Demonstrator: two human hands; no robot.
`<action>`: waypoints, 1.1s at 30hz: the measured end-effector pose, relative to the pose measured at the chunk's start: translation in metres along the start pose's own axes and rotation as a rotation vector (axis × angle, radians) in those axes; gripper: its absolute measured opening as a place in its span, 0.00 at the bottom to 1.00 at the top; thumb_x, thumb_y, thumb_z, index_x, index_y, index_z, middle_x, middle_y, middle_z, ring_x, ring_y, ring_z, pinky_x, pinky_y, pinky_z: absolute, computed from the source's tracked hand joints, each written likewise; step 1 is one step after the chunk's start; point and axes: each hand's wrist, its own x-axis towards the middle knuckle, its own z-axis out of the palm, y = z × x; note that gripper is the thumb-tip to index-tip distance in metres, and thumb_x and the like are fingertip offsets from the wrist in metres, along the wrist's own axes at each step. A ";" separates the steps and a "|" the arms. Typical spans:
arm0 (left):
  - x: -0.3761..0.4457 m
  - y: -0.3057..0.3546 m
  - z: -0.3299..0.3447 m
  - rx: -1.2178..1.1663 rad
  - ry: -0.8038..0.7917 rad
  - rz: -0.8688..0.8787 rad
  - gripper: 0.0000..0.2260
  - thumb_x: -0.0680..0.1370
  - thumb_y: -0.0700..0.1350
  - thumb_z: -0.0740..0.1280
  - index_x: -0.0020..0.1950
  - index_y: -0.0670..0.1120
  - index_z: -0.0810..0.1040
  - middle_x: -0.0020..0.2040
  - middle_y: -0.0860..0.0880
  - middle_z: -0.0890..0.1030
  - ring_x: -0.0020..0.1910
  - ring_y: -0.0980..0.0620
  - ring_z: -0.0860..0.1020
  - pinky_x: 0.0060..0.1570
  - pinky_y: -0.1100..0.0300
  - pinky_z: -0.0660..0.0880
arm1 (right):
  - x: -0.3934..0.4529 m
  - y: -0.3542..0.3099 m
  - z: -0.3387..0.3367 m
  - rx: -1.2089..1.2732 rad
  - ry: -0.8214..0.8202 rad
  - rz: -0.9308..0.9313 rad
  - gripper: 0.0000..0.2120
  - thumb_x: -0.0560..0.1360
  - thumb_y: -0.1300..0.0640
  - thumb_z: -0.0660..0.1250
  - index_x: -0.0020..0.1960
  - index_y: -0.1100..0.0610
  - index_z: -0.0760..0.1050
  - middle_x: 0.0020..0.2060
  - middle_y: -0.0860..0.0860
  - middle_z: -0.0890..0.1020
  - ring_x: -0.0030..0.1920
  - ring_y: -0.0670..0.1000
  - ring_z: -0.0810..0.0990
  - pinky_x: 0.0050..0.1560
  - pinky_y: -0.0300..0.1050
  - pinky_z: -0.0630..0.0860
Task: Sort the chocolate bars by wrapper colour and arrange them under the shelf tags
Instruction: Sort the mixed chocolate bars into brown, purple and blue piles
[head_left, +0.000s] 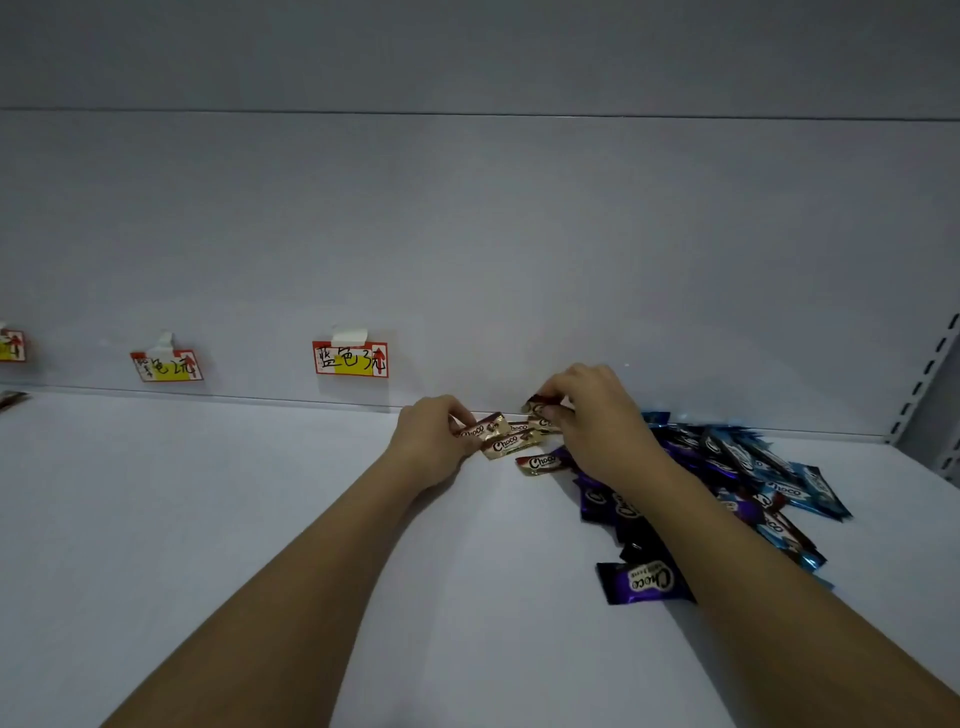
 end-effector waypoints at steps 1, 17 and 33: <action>-0.004 -0.003 -0.004 -0.057 0.023 -0.010 0.06 0.75 0.42 0.71 0.51 0.46 0.81 0.50 0.47 0.81 0.46 0.51 0.75 0.45 0.66 0.69 | -0.002 -0.001 -0.005 0.092 0.039 0.033 0.07 0.79 0.57 0.65 0.54 0.52 0.80 0.49 0.46 0.78 0.53 0.47 0.69 0.49 0.43 0.67; -0.019 0.012 0.001 -0.424 0.040 -0.012 0.01 0.72 0.43 0.75 0.41 0.50 0.85 0.37 0.53 0.83 0.37 0.56 0.79 0.39 0.65 0.71 | -0.016 -0.001 -0.030 0.228 -0.291 0.141 0.07 0.75 0.61 0.71 0.48 0.49 0.82 0.42 0.47 0.83 0.43 0.47 0.81 0.43 0.37 0.76; -0.014 0.010 0.007 -0.216 -0.020 0.006 0.04 0.75 0.42 0.72 0.49 0.46 0.82 0.43 0.51 0.81 0.45 0.52 0.79 0.40 0.67 0.70 | -0.019 -0.005 -0.018 0.154 -0.332 0.067 0.08 0.76 0.62 0.69 0.50 0.51 0.83 0.40 0.43 0.79 0.41 0.44 0.78 0.40 0.32 0.71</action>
